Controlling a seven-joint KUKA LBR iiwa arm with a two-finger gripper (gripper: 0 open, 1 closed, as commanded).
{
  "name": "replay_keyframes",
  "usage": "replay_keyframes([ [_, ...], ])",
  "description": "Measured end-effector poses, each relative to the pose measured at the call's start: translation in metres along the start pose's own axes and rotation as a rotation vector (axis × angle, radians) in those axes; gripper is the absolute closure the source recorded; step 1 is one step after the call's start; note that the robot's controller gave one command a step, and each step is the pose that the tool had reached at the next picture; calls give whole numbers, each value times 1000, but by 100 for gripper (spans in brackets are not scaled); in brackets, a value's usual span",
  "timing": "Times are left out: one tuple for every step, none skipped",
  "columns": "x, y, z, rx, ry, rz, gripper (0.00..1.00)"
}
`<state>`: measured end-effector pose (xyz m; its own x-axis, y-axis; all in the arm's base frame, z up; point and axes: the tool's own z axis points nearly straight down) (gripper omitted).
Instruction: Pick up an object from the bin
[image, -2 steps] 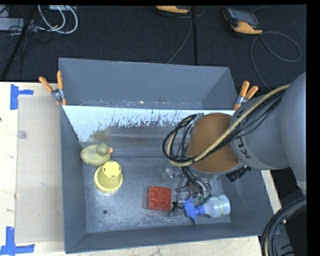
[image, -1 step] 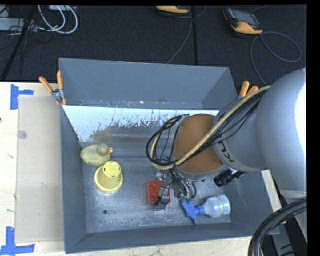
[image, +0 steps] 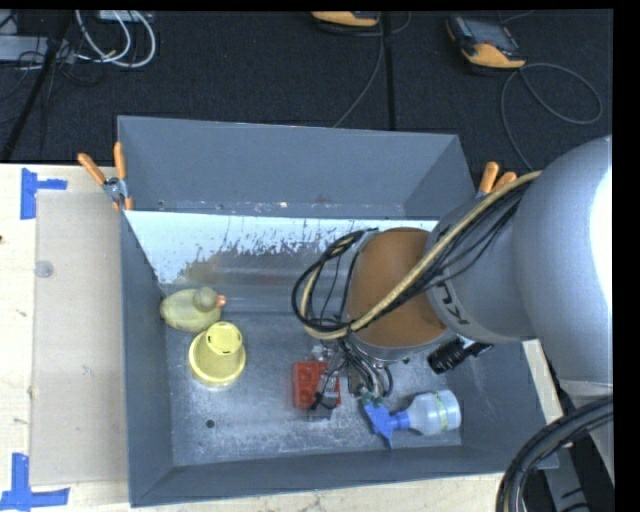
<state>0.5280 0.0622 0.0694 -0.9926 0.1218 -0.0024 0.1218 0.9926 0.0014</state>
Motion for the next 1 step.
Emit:
replay_keyframes([
  [-14,4,-160,-1,-3,101,100],
])
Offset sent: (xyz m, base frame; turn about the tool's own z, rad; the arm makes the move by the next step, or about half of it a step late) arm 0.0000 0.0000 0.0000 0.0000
